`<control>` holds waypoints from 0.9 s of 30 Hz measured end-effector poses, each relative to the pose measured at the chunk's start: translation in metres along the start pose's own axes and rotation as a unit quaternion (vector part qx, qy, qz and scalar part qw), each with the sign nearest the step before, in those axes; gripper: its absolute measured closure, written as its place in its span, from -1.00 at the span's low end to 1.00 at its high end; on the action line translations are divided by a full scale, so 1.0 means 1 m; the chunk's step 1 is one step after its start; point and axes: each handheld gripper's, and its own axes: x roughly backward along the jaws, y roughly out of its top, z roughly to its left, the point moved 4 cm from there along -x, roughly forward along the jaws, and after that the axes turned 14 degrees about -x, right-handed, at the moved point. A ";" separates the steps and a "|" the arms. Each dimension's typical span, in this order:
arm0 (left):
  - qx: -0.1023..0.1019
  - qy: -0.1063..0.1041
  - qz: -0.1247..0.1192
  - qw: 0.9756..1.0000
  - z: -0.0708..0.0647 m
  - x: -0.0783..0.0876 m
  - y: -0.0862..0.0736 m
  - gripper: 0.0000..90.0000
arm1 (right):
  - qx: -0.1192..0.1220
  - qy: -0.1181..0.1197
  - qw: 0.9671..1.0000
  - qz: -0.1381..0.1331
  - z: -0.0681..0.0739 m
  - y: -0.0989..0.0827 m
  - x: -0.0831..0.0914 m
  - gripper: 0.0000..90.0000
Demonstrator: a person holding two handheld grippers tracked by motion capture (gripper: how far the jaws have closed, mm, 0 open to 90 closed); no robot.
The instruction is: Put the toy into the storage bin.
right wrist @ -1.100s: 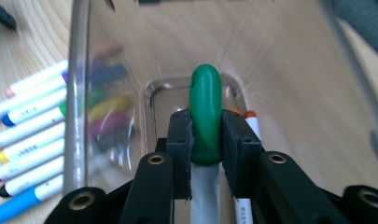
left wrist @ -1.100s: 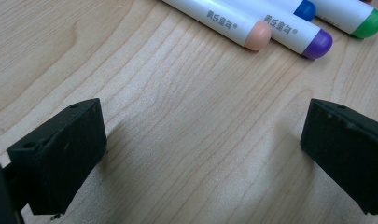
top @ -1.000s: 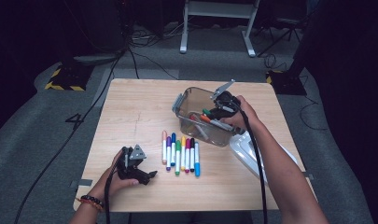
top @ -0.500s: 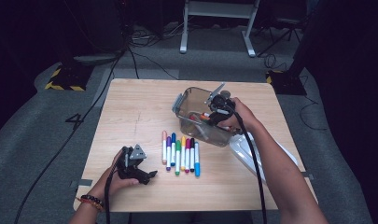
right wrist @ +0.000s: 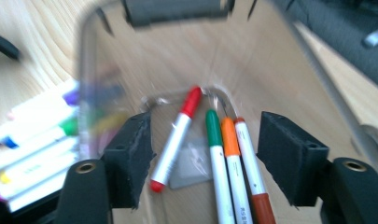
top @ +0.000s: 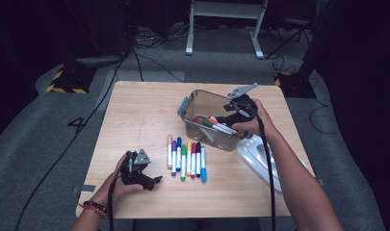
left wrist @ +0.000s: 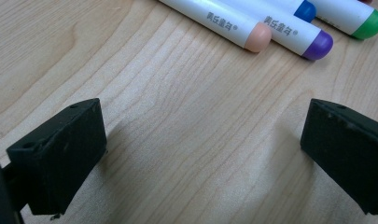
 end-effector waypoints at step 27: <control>0.001 0.003 0.000 1.000 -0.001 0.001 -0.001 -0.99 | -0.027 -0.026 0.994 -0.104 0.046 -0.126 0.066 -0.38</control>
